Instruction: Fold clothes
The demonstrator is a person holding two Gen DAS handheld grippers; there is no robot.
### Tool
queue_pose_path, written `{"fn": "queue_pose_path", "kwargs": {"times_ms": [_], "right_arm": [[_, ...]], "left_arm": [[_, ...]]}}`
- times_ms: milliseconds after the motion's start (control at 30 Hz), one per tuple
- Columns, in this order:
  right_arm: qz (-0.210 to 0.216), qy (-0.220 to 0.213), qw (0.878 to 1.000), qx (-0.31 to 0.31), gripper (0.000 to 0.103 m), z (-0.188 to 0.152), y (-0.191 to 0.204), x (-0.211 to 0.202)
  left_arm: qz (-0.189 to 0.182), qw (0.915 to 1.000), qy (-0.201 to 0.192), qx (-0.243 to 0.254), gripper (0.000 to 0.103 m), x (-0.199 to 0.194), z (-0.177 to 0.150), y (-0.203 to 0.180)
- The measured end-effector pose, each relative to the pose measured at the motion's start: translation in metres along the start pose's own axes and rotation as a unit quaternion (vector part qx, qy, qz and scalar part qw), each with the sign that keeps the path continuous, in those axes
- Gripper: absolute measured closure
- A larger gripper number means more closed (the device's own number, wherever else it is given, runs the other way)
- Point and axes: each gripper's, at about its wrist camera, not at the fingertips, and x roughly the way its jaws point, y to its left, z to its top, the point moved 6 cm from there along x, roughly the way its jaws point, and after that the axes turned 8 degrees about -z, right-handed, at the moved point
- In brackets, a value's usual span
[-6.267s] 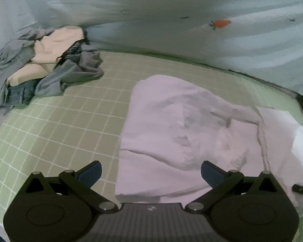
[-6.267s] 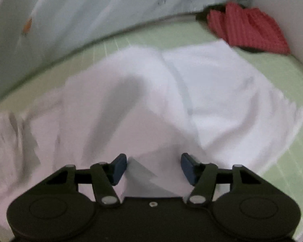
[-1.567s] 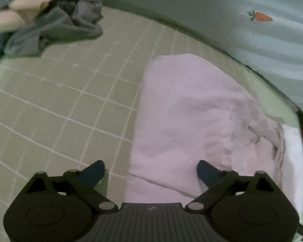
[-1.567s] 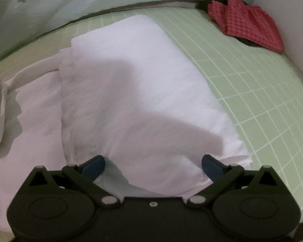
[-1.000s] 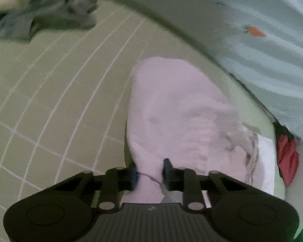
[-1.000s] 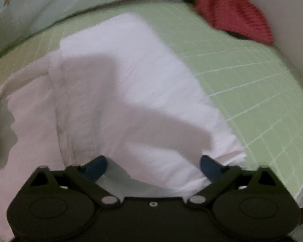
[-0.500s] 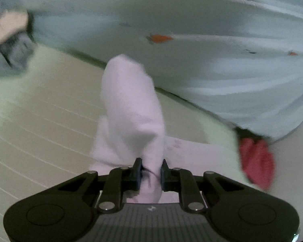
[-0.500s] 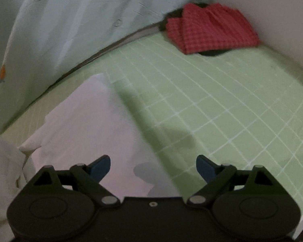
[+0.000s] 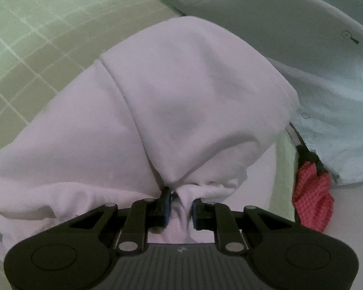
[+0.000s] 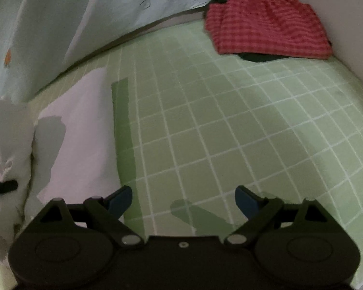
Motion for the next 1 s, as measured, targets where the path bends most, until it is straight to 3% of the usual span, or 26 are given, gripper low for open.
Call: {"fn": "queue_pose_path", "kwargs": {"times_ms": [167, 267, 333, 400, 533, 600, 700, 767, 867, 1000], "right_arm": [[0.02, -0.001, 1.0, -0.016, 0.01, 0.0, 0.016, -0.006], [0.029, -0.005, 0.999, -0.023, 0.01, -0.002, 0.03, -0.011], [0.03, -0.008, 0.999, -0.025, 0.01, -0.003, 0.04, -0.011], [0.027, -0.014, 0.999, -0.032, 0.01, -0.003, 0.056, -0.013], [0.054, -0.034, 0.996, -0.063, 0.01, 0.004, 0.104, -0.015], [0.074, -0.037, 0.994, -0.068, 0.01, 0.01, 0.127, -0.014], [0.099, -0.034, 0.992, -0.073, 0.01, 0.017, 0.161, -0.011], [0.114, -0.033, 0.989, -0.086, 0.01, 0.021, 0.181, -0.008], [0.133, -0.023, 0.986, -0.099, 0.01, 0.023, 0.206, -0.002], [0.169, 0.015, 0.981, -0.089, 0.011, 0.021, 0.232, 0.014]], "left_arm": [[-0.005, 0.9999, -0.002, 0.008, 0.079, -0.014, 0.005, -0.006], [-0.027, 0.9995, 0.0, 0.012, 0.068, -0.03, 0.01, -0.012], [-0.053, 0.9985, 0.003, 0.015, 0.041, -0.045, 0.014, -0.016], [-0.066, 0.9975, -0.015, 0.023, 0.026, -0.066, 0.021, -0.016], [-0.047, 0.9964, -0.049, 0.051, 0.026, -0.1, 0.044, 0.0], [-0.012, 0.9969, -0.055, 0.055, 0.026, -0.104, 0.056, 0.018], [0.063, 0.9964, -0.026, 0.051, 0.026, -0.081, 0.07, 0.042], [0.091, 0.9945, -0.017, 0.048, 0.026, -0.072, 0.076, 0.055], [0.099, 0.9946, -0.002, 0.03, 0.026, -0.057, 0.077, 0.072], [0.082, 0.9965, 0.012, 0.009, 0.022, -0.049, 0.076, 0.087]]}}
